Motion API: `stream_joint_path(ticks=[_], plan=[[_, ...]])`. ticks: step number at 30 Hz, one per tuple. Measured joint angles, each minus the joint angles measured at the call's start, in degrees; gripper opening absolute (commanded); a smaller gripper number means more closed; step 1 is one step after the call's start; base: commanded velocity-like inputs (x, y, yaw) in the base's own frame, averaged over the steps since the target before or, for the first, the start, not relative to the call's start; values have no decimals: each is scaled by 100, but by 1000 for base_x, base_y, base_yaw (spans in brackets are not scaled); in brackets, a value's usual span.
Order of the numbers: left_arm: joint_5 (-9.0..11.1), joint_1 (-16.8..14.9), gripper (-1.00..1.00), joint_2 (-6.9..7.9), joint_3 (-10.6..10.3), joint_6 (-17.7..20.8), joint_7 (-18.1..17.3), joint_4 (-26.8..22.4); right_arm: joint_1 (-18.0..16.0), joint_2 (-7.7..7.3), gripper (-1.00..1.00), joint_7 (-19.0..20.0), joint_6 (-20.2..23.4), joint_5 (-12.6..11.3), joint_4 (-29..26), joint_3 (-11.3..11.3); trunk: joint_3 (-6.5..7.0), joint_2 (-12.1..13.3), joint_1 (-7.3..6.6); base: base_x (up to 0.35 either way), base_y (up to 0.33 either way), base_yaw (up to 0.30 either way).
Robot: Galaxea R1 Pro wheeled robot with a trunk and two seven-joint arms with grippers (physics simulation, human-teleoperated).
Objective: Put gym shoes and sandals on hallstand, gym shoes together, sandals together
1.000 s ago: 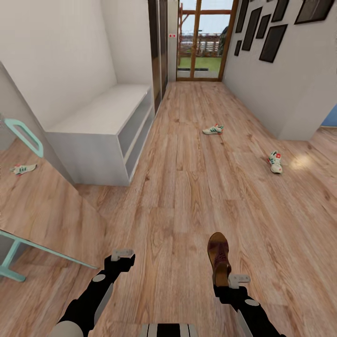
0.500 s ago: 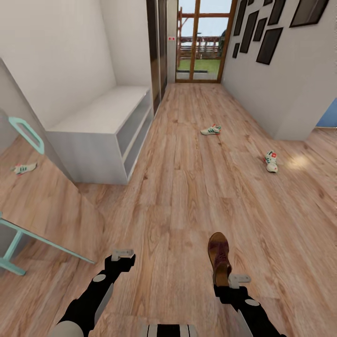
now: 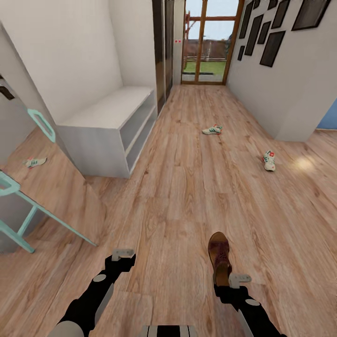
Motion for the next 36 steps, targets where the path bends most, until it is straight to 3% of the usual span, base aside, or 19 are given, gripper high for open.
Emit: stream_joint_path(ticks=[36], plan=[[0,0,100,0,0,0,0,1,0,0,-100,-5,0,0,0,0,272,0,0,-249,-180,172]])
